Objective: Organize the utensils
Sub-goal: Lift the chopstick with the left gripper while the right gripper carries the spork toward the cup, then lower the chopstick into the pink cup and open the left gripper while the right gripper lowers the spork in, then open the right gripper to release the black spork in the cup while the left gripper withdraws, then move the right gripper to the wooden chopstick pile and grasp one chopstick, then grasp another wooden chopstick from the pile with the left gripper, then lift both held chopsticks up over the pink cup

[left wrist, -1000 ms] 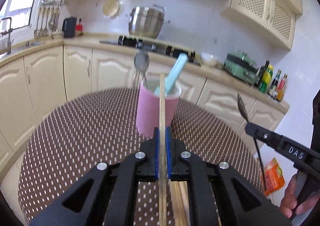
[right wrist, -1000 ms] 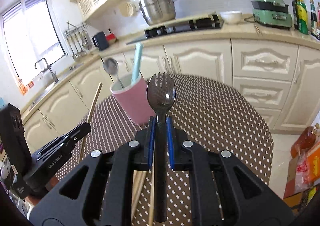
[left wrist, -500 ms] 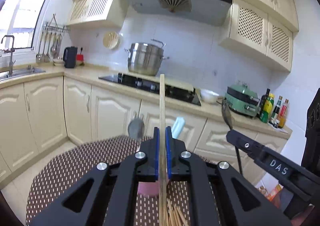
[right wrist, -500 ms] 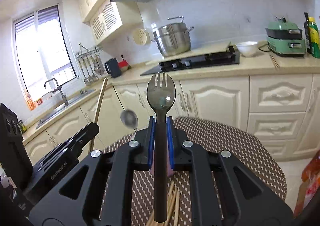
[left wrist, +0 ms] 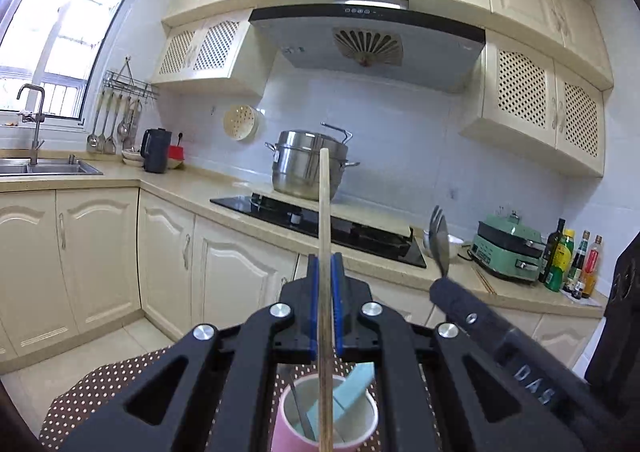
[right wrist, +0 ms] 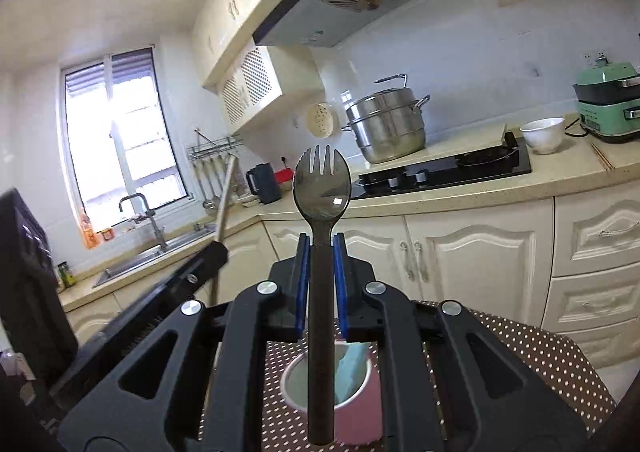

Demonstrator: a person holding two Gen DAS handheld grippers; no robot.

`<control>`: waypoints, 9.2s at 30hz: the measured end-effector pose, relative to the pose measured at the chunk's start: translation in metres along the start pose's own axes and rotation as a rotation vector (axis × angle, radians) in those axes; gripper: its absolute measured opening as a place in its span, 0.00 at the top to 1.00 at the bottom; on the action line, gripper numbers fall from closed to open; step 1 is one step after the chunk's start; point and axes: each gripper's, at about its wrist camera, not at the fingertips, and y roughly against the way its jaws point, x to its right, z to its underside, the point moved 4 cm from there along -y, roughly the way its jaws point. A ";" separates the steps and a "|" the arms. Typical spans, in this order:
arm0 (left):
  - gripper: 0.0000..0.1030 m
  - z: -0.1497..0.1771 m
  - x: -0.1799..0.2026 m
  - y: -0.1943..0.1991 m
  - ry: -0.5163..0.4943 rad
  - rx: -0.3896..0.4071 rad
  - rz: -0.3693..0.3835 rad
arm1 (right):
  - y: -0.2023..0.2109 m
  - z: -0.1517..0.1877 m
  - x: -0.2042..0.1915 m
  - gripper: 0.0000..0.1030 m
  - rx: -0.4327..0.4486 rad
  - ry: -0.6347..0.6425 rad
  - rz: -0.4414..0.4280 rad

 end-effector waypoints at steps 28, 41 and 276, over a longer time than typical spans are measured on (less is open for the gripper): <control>0.94 0.010 -0.020 -0.058 0.062 0.178 -0.004 | -0.052 0.032 0.024 0.89 -0.014 -0.025 -0.109; 0.94 0.010 -0.022 -0.065 0.076 0.169 0.049 | -0.052 0.030 0.026 0.89 -0.026 -0.036 -0.114; 0.95 -0.039 -0.031 0.031 0.038 0.016 -0.049 | 0.012 -0.031 -0.023 0.94 0.002 0.014 -0.037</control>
